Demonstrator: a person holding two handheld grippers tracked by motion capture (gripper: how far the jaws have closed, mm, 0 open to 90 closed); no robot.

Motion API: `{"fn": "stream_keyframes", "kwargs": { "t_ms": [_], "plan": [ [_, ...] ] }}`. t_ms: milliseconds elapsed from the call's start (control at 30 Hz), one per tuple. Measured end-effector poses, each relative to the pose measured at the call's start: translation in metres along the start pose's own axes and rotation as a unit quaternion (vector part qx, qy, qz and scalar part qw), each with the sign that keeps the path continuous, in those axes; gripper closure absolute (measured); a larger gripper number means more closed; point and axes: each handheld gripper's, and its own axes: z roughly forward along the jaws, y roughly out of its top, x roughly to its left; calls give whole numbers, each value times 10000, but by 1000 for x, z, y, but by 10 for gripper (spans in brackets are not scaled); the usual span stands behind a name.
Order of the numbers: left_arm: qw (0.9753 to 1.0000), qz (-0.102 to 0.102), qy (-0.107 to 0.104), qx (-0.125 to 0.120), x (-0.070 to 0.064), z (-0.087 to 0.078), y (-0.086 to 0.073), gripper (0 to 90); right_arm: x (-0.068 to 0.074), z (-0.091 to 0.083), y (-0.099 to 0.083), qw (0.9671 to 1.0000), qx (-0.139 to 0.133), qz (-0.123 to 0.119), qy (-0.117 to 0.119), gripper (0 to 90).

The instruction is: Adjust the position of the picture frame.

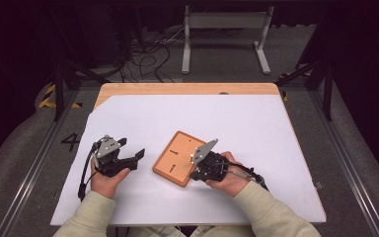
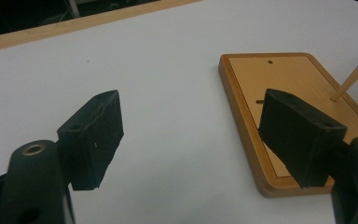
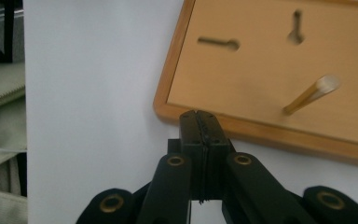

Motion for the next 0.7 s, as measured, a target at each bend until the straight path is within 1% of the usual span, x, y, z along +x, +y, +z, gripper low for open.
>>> {"fn": "stream_keyframes", "kwargs": {
  "t_ms": [67,100,133,267,300,367,400,533,600,633,700],
  "plan": [
    [10000,-19,31,1,1,-2,-1,220,-5,-9,8,9999,-75,-21,-81,900],
    [10000,-36,73,4,1,-5,-3,220,-11,-15,15,9998,-142,-12,-118,900],
    [10000,-50,85,9,2,-6,-4,220,-14,-18,19,9998,-171,-31,-138,900],
    [9998,-92,160,12,4,-13,-8,220,-28,-23,33,9993,-282,21,-239,900],
    [9998,-92,160,12,4,-13,-8,220,-28,-23,33,9993,-282,21,-239,900],
    [9997,-124,197,8,5,-15,-10,220,-36,-24,40,9990,-362,83,-259,900],
    [9997,-137,215,15,6,-17,-11,220,-39,-24,43,9988,-389,136,-274,900],
    [9995,-178,274,5,7,-22,-14,220,-57,-18,58,9981,-413,209,-402,900],
    [9993,-199,301,-1,7,-25,-15,220,-67,-11,64,9978,-394,257,-472,900],
    [9993,-185,322,4,7,-26,-16,220,-73,-7,65,9976,-401,320,-456,900],
    [9992,-207,354,22,7,-29,-19,220,-82,2,69,9976,-302,396,-488,900]
  ]
}}
